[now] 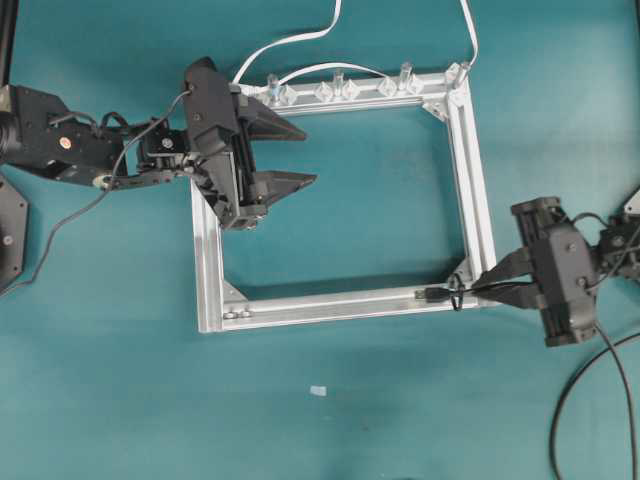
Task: Insert the wire through the string loop located on the right side.
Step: 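Push the USB plug leftward through the black zip-tie loop, then move the left gripper to the loop and grasp the protruding USB plug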
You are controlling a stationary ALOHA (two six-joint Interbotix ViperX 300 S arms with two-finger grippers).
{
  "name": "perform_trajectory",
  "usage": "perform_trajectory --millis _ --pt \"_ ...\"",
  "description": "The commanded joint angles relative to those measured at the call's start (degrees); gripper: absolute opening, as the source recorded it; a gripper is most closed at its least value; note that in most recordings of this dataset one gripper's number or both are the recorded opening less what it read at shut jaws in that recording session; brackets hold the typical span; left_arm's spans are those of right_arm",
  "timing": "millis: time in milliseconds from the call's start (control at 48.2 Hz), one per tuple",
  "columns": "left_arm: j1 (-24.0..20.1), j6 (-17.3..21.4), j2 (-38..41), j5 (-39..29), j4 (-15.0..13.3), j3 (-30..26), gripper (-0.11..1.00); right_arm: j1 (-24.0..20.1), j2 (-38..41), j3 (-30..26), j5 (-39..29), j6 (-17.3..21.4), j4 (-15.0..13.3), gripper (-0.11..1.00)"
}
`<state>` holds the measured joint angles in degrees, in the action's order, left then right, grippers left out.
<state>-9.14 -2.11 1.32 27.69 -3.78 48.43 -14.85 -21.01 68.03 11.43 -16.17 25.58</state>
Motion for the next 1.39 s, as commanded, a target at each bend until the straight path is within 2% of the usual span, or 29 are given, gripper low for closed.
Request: perform_trajectory --millis 0,477,789,1121,1370 --pt "-0.1 -0.1 -1.1 0.3 0.1 -0.6 0.76 0.1 0.8 -1.8 0.9 0.2 -0.1 0.06" --pt "0.6 -0.4 -1.2 0.3 0.1 -1.1 0.76 0.1 2.5 -2.8 2.0 0.3 -0.1 0.06" --pt "5.5 -0.4 -1.3 -1.3 0.2 -2.2 0.76 0.1 2.5 -2.5 2.6 0.3 -0.1 0.06" --pt "11.9 -0.8 -1.2 -8.4 0.1 -4.7 0.76 0.1 2.5 -2.5 2.7 0.3 -0.1 0.06" --pt "15.5 -7.6 -1.1 -12.0 0.2 -5.5 0.76 0.1 2.5 -2.5 2.6 0.3 -0.1 0.06"
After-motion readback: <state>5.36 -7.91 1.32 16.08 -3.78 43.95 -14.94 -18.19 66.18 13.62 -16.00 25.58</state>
